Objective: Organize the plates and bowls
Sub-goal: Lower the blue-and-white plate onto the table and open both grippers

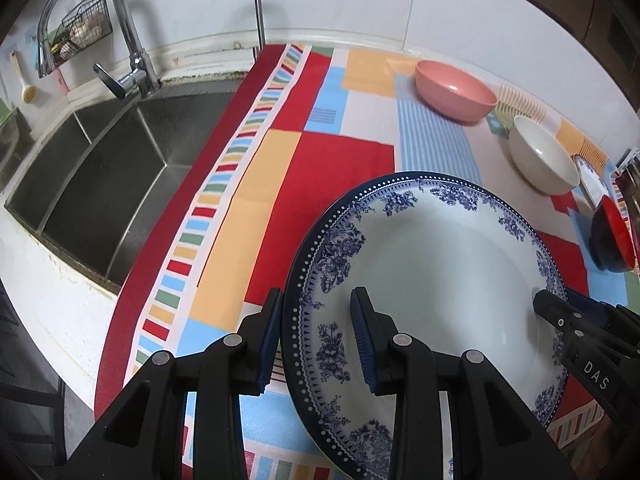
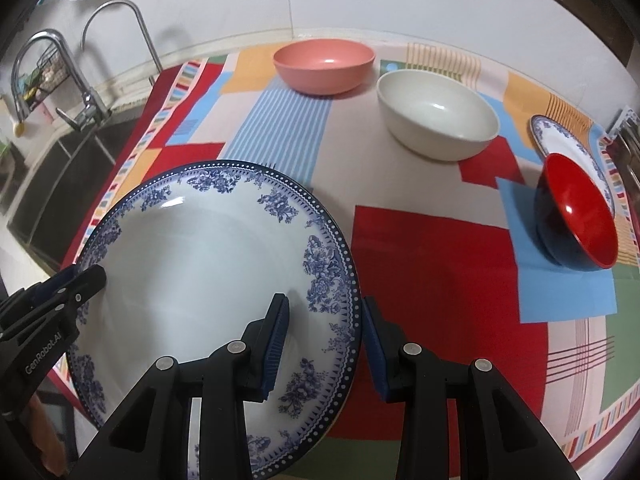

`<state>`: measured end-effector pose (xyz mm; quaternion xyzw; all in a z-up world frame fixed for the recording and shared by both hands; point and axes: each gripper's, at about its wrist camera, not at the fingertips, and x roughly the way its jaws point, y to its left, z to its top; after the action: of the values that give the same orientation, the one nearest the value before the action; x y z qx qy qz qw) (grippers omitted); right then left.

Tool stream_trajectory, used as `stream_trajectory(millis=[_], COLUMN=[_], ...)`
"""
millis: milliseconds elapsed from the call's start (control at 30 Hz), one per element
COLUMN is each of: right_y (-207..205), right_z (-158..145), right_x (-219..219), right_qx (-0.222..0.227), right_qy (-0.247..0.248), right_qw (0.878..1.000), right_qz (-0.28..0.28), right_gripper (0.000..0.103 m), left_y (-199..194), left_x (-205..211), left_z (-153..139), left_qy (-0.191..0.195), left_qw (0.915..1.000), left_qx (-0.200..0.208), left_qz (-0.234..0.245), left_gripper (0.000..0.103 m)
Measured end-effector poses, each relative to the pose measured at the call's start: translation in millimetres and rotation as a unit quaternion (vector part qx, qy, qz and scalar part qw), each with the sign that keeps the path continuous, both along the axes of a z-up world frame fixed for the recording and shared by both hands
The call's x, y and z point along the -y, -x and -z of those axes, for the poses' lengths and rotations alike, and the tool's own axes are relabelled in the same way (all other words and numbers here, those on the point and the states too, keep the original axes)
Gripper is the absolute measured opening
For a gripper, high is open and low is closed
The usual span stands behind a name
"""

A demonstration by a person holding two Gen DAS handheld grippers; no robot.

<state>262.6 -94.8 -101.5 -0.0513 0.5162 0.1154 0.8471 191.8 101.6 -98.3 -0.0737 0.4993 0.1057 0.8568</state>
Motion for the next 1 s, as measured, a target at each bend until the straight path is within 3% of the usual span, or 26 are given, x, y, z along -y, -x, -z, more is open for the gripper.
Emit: stream_trajectory(millis=[833,933,1000], right_y=[1,0,0], right_z=[19,19,19], right_x=[0,-1,0], right_qx=[-0.033,-0.036,-0.038], right_qy=[0.017,0.015,0.012], right_qw=[0.999,0.999,0.999], right_qz=[0.004,0.004,0.002], right_gripper=[0.04,0.04,0.041], left_y=[-5,-4,-3], left_x=[-1,1,2], left_z=[20,19,15], left_qy=[0.021,0.021,0.014], left_qw=[0.999,0.999,0.9993], left_qx=[-0.037,-0.035,-0.027], left_qz=[0.014,0.018,0.02], left_gripper=[0.038,0.043,0.054])
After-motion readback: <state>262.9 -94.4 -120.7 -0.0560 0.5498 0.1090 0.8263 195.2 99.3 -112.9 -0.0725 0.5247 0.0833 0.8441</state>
